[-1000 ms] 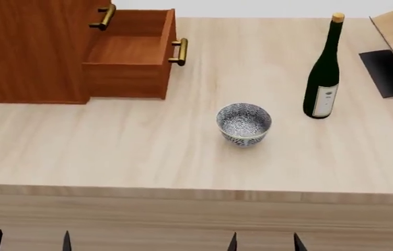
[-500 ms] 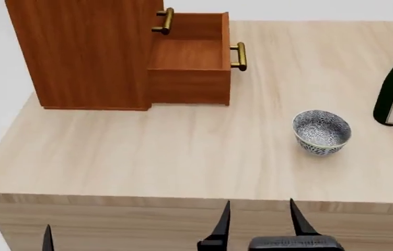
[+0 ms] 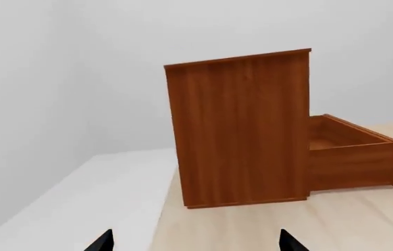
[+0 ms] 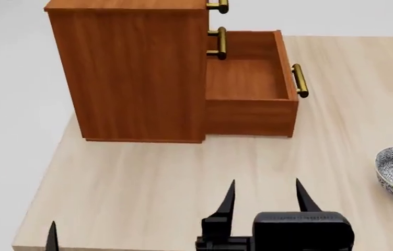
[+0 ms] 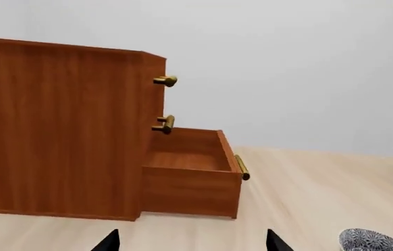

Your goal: Put the bowl in the bottom drawer of the cabinet.

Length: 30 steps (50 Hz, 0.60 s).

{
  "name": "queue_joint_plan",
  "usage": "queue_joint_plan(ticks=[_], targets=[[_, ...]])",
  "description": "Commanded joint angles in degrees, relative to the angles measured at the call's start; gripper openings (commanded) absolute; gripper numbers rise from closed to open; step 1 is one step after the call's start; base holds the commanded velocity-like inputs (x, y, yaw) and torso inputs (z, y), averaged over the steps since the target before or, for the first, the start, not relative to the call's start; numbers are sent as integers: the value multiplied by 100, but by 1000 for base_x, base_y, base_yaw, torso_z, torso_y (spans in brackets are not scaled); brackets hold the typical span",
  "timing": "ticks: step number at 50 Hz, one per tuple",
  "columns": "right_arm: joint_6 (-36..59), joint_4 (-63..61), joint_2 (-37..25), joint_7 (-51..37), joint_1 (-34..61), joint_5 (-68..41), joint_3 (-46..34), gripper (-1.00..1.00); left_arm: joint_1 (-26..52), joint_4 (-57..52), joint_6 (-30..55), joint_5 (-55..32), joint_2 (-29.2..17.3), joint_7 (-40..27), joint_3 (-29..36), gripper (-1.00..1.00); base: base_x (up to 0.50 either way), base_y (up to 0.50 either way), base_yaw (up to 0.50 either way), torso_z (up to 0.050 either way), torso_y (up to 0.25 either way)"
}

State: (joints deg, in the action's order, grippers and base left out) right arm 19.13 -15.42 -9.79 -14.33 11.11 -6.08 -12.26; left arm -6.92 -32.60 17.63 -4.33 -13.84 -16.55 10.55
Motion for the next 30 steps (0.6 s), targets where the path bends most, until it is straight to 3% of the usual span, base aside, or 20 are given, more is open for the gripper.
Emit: queue_joint_plan(ticks=[1,13,23,30], targets=[[64,47,-20,-20,56,-168,97,100,1,-93,24,9,-48,-33,127,100,500,62,0,0,0],[20,45,-19,-139,18,-195,119,100,2,-16,-41,41,-79,-72,243,100,500,17,0,0,0],[-6,48,-11,-112,9,-324,101,100,4,42,-75,-6,-104,-113,234,100,-7,0,0,0,0],[14,68,-6,-176,25,-396,167,100,12,59,-88,-28,-124,-139,242,100,402,-320,0,0,0]])
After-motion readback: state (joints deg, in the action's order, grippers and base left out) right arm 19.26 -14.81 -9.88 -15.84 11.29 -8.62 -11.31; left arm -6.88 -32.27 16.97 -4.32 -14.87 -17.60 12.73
